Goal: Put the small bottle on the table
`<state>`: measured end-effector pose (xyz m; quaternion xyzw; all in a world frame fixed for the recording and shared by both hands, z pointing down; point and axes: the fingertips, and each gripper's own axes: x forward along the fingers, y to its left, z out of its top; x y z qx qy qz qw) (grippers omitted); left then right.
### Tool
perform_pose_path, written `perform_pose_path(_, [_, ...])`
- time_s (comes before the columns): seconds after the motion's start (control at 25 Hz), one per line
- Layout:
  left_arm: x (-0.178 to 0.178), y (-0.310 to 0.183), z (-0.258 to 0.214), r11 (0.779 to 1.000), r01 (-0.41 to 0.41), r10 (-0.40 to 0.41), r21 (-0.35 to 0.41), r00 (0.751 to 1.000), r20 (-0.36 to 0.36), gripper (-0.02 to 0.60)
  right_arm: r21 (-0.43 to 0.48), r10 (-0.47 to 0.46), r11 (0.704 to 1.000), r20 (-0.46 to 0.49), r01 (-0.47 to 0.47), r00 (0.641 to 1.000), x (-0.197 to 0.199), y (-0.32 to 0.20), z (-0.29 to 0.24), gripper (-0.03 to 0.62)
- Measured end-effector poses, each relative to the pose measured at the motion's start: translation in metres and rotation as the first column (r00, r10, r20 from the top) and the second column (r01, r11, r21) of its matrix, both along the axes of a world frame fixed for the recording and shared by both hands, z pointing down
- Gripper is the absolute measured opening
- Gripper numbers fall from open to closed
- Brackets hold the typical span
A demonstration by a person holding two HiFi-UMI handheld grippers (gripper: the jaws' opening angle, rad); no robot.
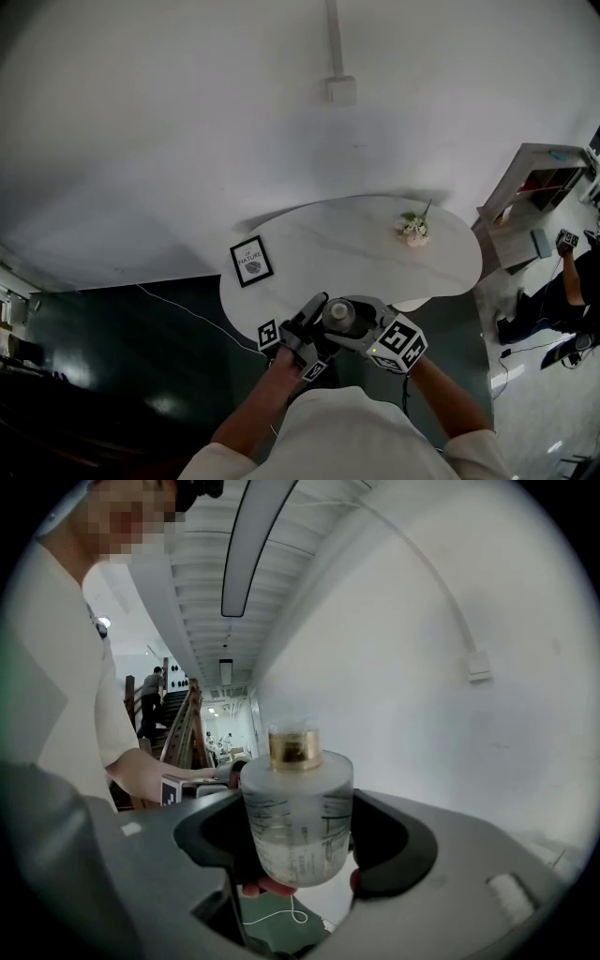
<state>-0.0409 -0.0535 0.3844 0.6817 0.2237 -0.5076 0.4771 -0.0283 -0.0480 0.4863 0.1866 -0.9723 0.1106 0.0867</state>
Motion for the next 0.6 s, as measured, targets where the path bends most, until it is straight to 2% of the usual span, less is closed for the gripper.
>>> perform_pose_path(0.6, [-0.054,-0.116,0.010,0.998,-0.059,0.059,-0.011,0.998,0.034,0.285,-0.035,0.080,0.996,-0.016,-0.080,0.997,-0.055,-0.118,0.014,0.339])
